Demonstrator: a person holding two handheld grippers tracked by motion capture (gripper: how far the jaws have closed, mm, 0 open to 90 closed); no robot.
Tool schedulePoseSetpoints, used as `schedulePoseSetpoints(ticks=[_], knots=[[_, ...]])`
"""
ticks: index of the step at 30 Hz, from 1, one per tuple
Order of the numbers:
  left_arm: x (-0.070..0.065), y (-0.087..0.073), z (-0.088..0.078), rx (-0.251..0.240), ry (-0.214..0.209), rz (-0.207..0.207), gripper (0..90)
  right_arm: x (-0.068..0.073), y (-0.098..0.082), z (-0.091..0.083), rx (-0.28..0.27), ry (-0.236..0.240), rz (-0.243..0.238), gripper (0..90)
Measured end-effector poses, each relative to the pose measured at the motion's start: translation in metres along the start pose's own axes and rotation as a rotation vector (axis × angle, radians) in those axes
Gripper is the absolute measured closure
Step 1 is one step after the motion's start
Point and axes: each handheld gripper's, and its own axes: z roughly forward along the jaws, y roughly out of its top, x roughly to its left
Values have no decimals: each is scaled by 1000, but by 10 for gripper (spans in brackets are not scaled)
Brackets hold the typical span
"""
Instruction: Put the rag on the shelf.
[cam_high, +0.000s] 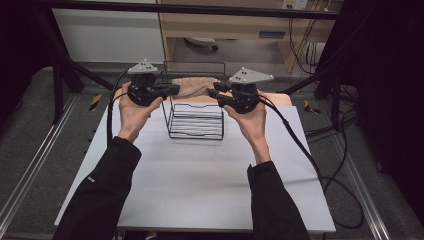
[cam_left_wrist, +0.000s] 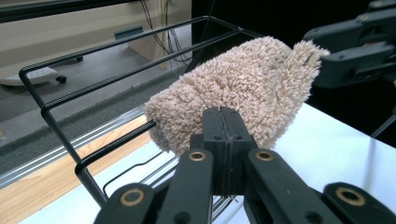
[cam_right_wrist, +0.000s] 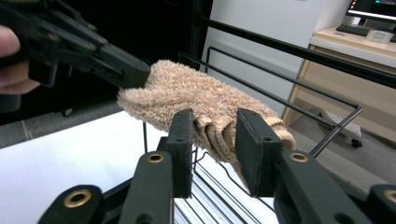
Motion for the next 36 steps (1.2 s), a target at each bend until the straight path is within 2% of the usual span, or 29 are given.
schedulePoseSetpoints(ticks=[6,10,14,19,23,28,32,36], knots=[[-1,-3,1,10,13,19,899,-3,5,-4,-46,6,48,623],[-1,-6,1,17,23,35,899,-3,6,-2,-44,22,67,656],[0,-12,1,13,19,37,899,1,1,3,8,59,78,820],[0,-19,3,25,21,37,899,4,-8,12,86,40,83,894],[1,-23,7,25,22,32,898,-1,-16,15,96,10,119,898],[2,-24,13,20,25,24,898,-5,-23,17,87,-14,115,883],[0,-24,12,15,26,28,895,-5,-24,14,73,-8,113,856],[-1,-26,6,16,21,28,854,-5,-23,4,51,-1,117,788]])
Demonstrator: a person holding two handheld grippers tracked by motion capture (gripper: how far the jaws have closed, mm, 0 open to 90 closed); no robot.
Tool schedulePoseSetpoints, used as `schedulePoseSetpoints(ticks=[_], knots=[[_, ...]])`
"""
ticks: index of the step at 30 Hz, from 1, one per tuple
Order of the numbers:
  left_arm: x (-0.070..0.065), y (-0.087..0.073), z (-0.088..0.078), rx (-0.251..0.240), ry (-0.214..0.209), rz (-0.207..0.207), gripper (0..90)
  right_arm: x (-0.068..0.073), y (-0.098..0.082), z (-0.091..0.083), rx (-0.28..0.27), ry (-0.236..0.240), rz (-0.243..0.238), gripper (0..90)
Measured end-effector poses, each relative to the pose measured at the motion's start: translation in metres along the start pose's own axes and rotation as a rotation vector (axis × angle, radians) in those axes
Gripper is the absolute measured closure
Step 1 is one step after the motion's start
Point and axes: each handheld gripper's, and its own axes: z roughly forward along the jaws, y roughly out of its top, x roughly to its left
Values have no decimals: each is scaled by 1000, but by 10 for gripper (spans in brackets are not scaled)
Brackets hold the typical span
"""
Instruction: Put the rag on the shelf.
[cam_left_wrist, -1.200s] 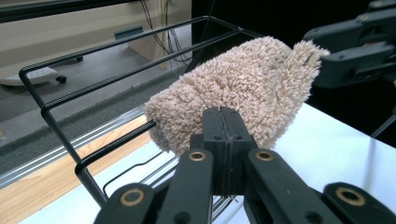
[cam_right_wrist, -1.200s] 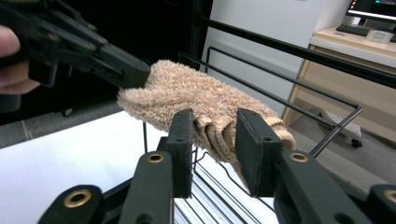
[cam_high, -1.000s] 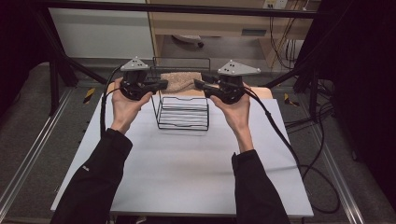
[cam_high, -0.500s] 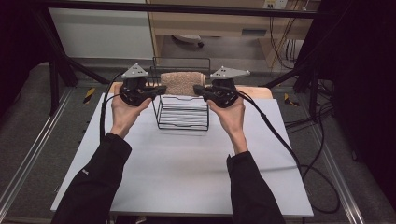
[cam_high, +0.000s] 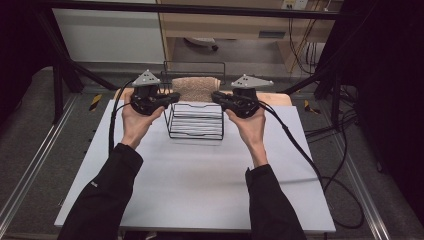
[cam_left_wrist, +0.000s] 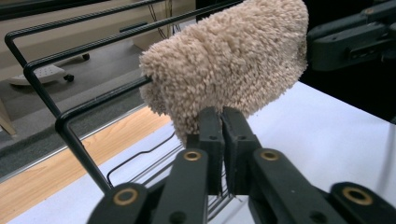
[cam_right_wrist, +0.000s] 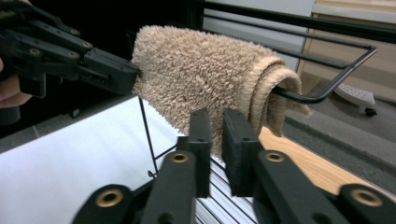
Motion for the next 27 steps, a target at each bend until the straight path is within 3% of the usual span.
schedulePoseSetpoints(ticks=[8,13,18,27], knots=[[1,-14,-13,21,-16,-25,672,-2,-5,-22,-2,-9,10,580],[3,-28,-19,34,-18,-31,547,-7,-16,-36,28,-7,30,468],[3,-45,-24,38,-19,-46,403,-14,-30,-49,39,9,88,351],[3,-83,-28,90,-8,-58,215,-26,-60,-67,98,-1,112,193]])
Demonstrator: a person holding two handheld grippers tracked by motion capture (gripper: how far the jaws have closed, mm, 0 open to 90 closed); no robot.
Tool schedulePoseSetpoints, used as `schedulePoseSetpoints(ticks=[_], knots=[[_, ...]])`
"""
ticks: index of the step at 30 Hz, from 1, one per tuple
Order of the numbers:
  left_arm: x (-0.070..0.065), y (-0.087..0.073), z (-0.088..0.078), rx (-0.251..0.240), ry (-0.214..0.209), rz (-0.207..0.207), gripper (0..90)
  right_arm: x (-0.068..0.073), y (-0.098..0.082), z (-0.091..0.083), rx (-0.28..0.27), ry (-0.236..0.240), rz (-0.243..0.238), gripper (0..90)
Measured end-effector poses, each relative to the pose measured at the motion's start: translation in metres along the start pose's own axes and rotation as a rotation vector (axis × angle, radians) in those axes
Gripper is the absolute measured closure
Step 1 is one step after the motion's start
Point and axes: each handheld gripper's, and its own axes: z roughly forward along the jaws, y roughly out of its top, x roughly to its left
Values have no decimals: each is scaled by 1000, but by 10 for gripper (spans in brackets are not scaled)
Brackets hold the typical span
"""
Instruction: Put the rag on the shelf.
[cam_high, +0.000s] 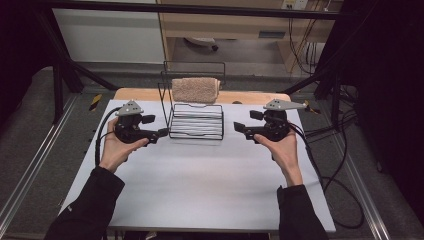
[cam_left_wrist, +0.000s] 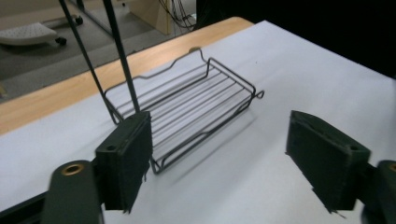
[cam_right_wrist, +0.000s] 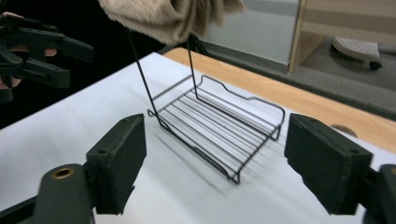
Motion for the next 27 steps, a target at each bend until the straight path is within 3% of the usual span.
schedulePoseSetpoints(ticks=[8,13,19,27], knots=[[0,-33,-3,39,4,-10,116,-12,-27,-7,58,-23,9,75],[-2,-55,-5,59,41,-8,94,-17,-45,-10,76,-17,25,51],[-1,-82,-8,77,32,-41,92,-20,-73,-13,90,-16,47,34],[1,-109,-13,94,38,-53,94,-24,-108,-17,121,-12,80,22]])
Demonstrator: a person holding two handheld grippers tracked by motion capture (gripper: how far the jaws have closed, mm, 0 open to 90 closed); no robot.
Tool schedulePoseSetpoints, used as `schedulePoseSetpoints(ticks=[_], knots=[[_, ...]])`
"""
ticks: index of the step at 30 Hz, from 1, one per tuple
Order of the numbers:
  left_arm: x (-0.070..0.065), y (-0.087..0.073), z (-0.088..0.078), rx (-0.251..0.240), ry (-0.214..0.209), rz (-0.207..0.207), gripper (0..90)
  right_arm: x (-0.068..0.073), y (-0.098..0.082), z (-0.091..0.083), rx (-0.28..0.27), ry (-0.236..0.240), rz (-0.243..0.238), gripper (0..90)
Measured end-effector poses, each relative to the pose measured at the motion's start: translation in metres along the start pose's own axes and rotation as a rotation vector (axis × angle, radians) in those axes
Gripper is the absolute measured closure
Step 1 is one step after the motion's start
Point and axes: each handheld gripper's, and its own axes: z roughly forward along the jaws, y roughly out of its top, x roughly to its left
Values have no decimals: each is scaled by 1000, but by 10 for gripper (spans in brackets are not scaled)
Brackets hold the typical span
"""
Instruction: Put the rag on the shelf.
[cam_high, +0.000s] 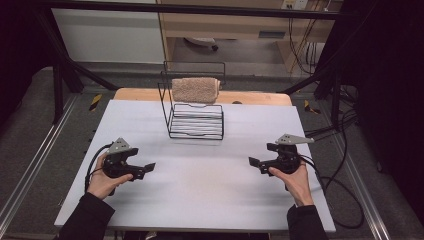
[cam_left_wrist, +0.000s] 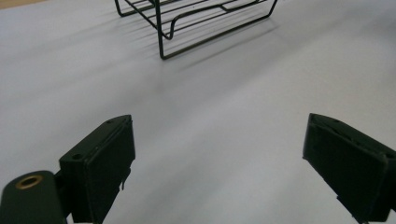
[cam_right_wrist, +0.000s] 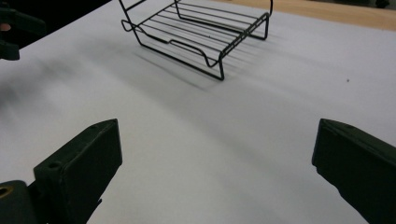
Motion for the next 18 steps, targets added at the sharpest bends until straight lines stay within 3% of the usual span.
schedulePoseSetpoints(ticks=[9,18], knots=[[-1,-23,-6,6,6,14,101,-5,-30,-9,12,-1,26,13],[-2,-34,-10,13,6,22,95,-12,-60,-20,20,0,34,7]])
